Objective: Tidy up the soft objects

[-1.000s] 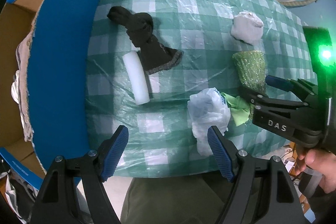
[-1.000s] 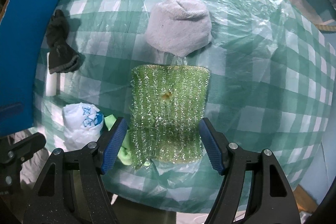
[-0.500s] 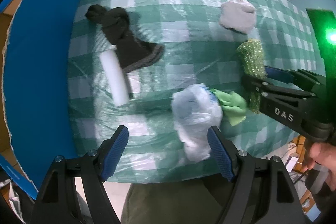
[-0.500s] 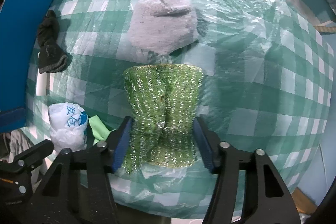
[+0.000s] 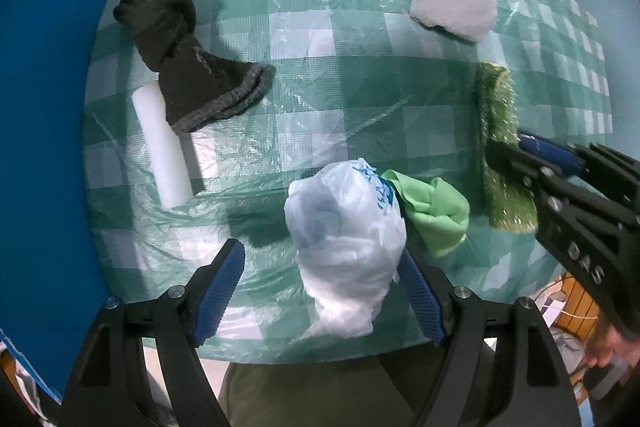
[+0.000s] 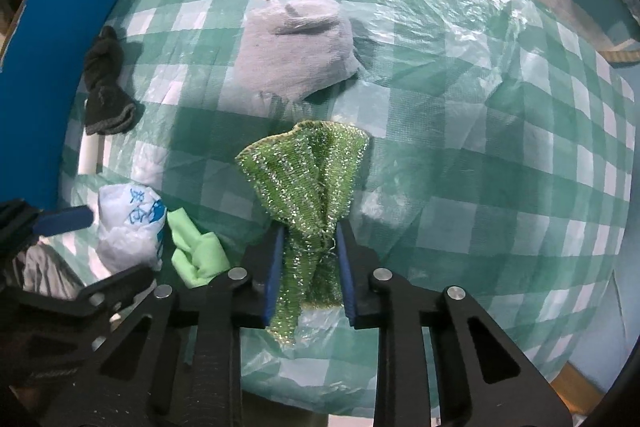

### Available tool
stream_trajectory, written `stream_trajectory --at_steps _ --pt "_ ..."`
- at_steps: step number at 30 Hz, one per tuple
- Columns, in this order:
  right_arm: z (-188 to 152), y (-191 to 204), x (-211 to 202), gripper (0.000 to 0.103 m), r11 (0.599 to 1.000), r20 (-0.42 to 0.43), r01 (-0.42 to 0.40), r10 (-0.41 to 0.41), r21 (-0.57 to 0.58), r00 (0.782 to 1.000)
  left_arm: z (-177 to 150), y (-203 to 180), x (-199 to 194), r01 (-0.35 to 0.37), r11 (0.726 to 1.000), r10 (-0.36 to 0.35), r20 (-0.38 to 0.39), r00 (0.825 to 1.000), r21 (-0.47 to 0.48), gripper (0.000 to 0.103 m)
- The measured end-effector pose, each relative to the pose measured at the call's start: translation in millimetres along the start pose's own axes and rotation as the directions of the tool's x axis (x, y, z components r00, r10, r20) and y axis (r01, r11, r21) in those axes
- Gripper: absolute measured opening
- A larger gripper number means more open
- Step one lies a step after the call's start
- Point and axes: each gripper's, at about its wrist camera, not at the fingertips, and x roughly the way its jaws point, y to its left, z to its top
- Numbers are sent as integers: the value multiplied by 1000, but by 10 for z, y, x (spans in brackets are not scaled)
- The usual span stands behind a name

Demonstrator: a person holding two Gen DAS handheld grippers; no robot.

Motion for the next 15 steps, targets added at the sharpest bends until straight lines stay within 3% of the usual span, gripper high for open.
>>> stream_trajectory --at_steps 4,15 --pt "-28 11 -7 22 1000 -1 -5 5 -7 1000 30 -100 -1 -2 1000 2 7 1000 24 52" --pt "-85 111 -90 17 1000 18 -10 11 -23 1000 -71 -292 -249 -7 995 -2 88 996 95 45"
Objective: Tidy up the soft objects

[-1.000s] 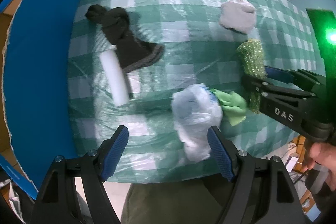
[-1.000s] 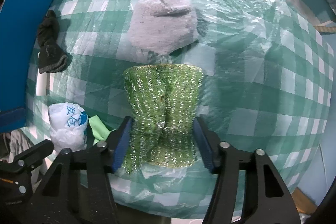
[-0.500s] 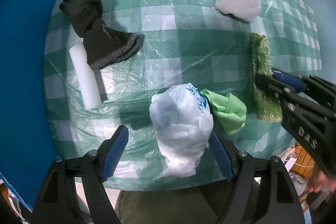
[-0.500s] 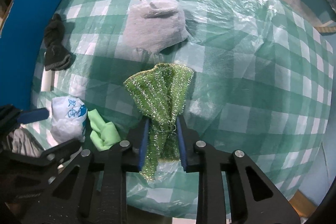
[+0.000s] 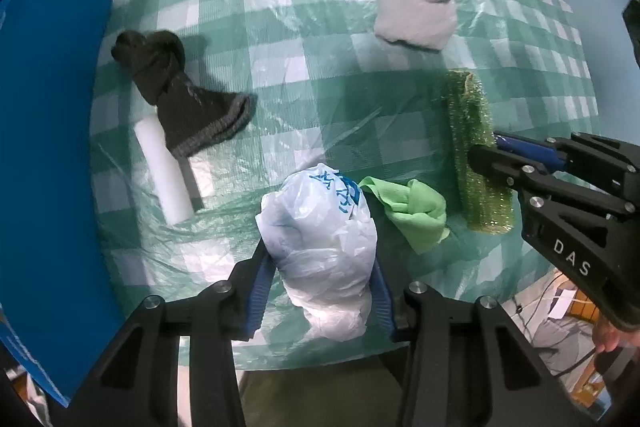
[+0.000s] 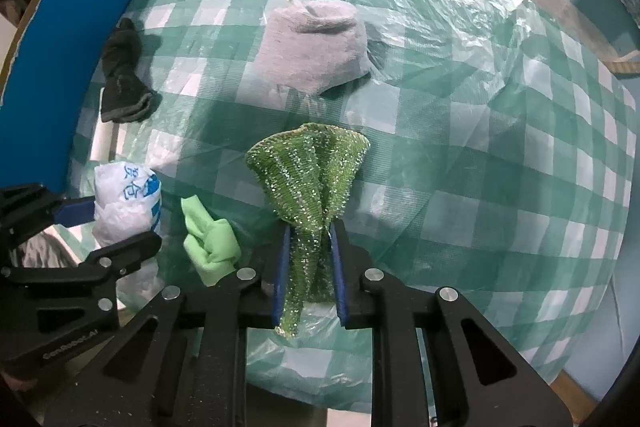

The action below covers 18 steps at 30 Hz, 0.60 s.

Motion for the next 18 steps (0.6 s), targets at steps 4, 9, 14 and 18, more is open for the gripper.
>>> stream_trajectory --at_steps 4,9,14,18 --pt "-49 8 -97 15 1000 9 -11 10 7 1000 -109 39 -138 -9 1000 9 21 1000 25 45" --pt "-90 39 -220 14 1000 20 -12 12 8 1000 -229 139 -315 -11 1000 10 41 999 23 45" --pt "-76 81 -351 12 1000 29 -12 12 4 1000 -229 418 -480 -6 1000 6 56 998 11 45" --pt "-29 117 -450 12 1000 38 -14 14 -5 999 -315 571 -445 -15 1000 15 77 997 10 45"
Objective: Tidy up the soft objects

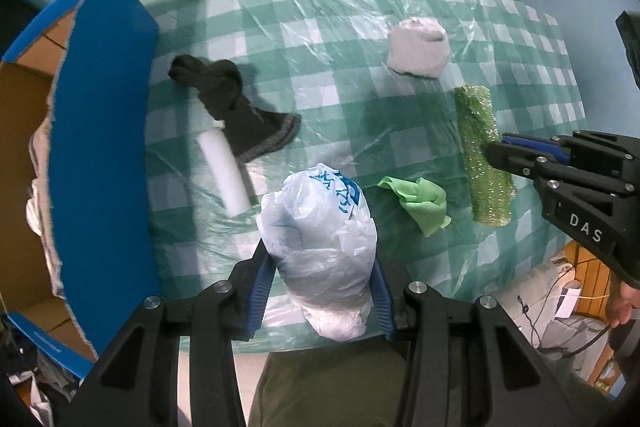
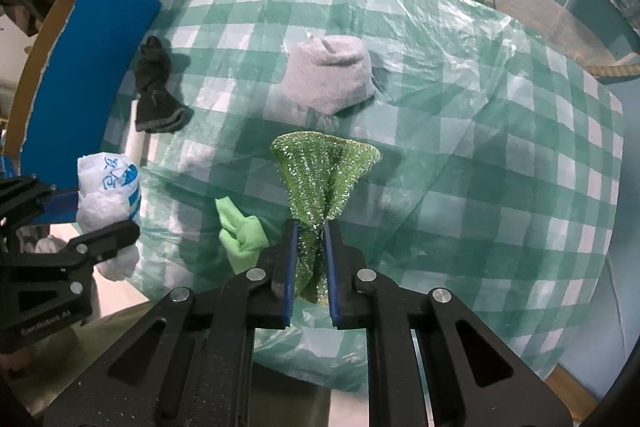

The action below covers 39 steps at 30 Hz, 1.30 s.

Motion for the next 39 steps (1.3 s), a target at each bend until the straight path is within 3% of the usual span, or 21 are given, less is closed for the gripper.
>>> stream_trajectory --at_steps 20,25,30,31,33,36,39 --pt "384 592 -567 11 994 60 -21 28 -107 998 67 603 -615 -48 997 54 101 993 -62 45" --pt "495 707 -556 11 992 62 -27 35 -120 997 27 807 -626 -47 994 57 96 994 -103 45" --pt "512 631 -447 12 998 34 -21 23 -61 999 14 864 -598 -43 994 52 93 994 -104 45" --pt "507 594 -417 15 999 29 -15 16 -46 999 19 860 -586 -41 994 50 93 994 -100 45" --pt "497 540 -375 35 1000 19 -4 5 -28 1000 30 846 -563 -40 995 48 90 995 -93 45" --pt "463 423 -280 59 999 16 41 -41 -1 999 62 801 -508 -34 997 41 88 995 -76 45" --pt "407 301 -126 60 998 -17 67 -67 15 998 108 735 -430 -37 998 41 83 996 -51 45"
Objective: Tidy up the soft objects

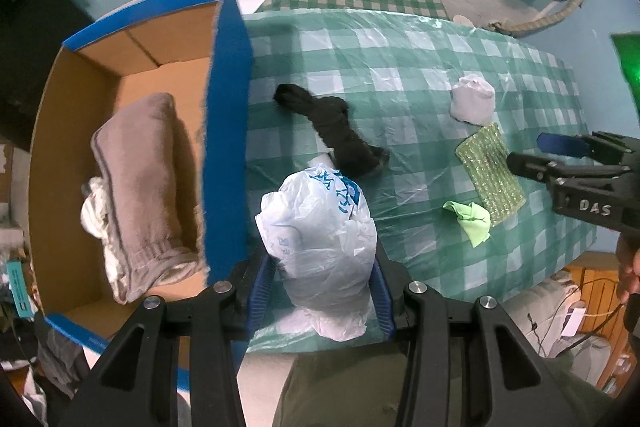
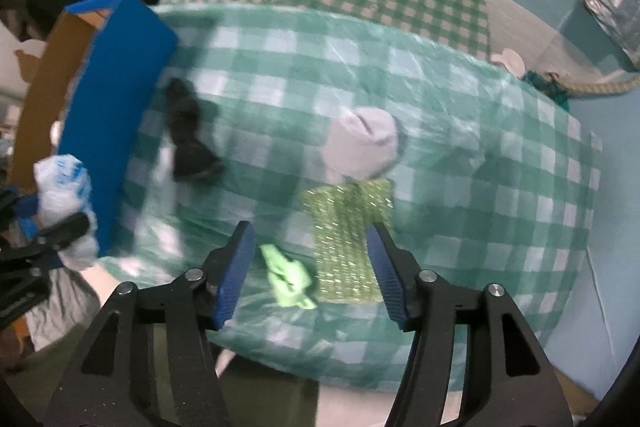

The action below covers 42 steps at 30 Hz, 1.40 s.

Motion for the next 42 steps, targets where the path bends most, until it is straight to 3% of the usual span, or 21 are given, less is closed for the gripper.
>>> stream_trajectory --at_steps 6,13,21,29,31,35,42 --pt "-122 -144 384 63 999 -75 41 -41 -5 996 55 -129 210 -10 999 12 -31 999 49 45" --pt "-191 -157 687 63 994 -89 85 -91 -64 992 110 -200 326 -7 998 11 -59 998 59 45" --pt "-211 -128 821 63 988 -87 110 -119 -110 989 140 -262 386 -9 998 13 -75 997 57 45" --pt "-123 -137 825 63 990 -85 89 -98 -108 992 146 -276 415 -8 998 13 -88 996 58 45" --pt "-83 -173 813 58 990 -82 84 -93 -114 992 156 -271 408 -8 998 13 -89 996 58 45" --pt "-103 -163 760 19 990 -80 74 -84 -121 993 151 -274 407 -9 998 14 -88 996 58 45" --pt "-74 -311 716 12 995 -90 16 -25 -94 996 151 -278 405 -13 998 18 -90 996 57 45"
